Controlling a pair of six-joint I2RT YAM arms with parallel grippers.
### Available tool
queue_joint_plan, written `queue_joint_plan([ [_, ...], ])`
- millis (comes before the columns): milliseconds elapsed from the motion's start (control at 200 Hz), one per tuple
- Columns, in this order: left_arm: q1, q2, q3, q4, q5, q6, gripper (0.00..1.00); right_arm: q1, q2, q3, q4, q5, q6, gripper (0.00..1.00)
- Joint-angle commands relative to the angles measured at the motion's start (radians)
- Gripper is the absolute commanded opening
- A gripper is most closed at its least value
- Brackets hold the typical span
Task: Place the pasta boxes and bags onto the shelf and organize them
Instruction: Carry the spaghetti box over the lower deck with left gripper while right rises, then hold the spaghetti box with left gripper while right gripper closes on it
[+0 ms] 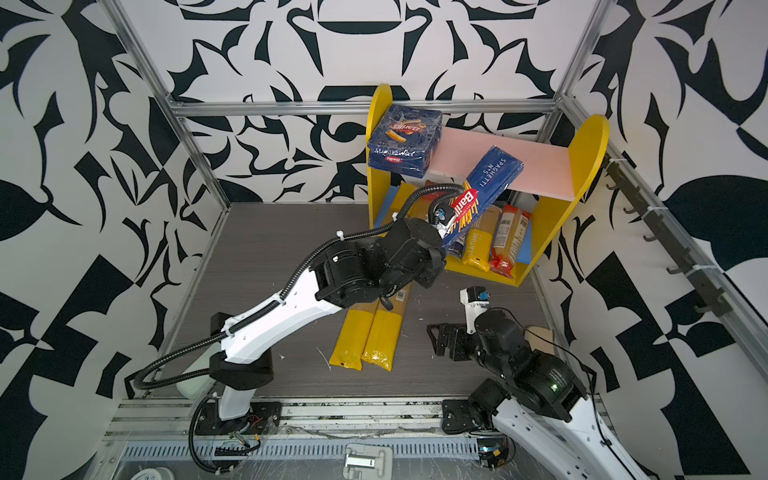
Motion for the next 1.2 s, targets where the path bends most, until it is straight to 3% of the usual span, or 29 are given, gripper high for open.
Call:
queue_joint_plan([
  [0, 0.000, -0.045, 0.057, 0.223, -0.082, 0.042, 0.21, 0.003, -0.035, 0.061, -0.008, 0.065, -0.005, 0.96],
  [90, 0.000, -0.076, 0.004, 0.229, -0.097, 0.047, 0.21, 0.004, -0.068, 0.088, -0.001, 0.077, -0.007, 0.93],
  [320, 0.001, -0.161, -0.097, 0.183, -0.065, -0.003, 0.21, 0.003, -0.122, 0.113, 0.057, 0.096, -0.007, 0.68],
  [455, 0.003, -0.201, -0.135, 0.135, -0.041, -0.047, 0.21, 0.003, -0.130, 0.135, 0.133, 0.045, 0.005, 0.69],
  [635, 0.002, -0.263, -0.204, 0.133, 0.000, -0.097, 0.21, 0.003, -0.102, 0.149, 0.287, -0.035, 0.015, 0.87],
  [745, 0.003, -0.297, -0.242, 0.133, 0.014, -0.112, 0.21, 0.004, -0.073, 0.171, 0.385, -0.074, 0.024, 0.91],
  [1195, 0.002, -0.362, -0.353, 0.135, 0.065, -0.180, 0.23, 0.004, 0.012, 0.201, 0.623, -0.040, 0.029, 0.92],
])
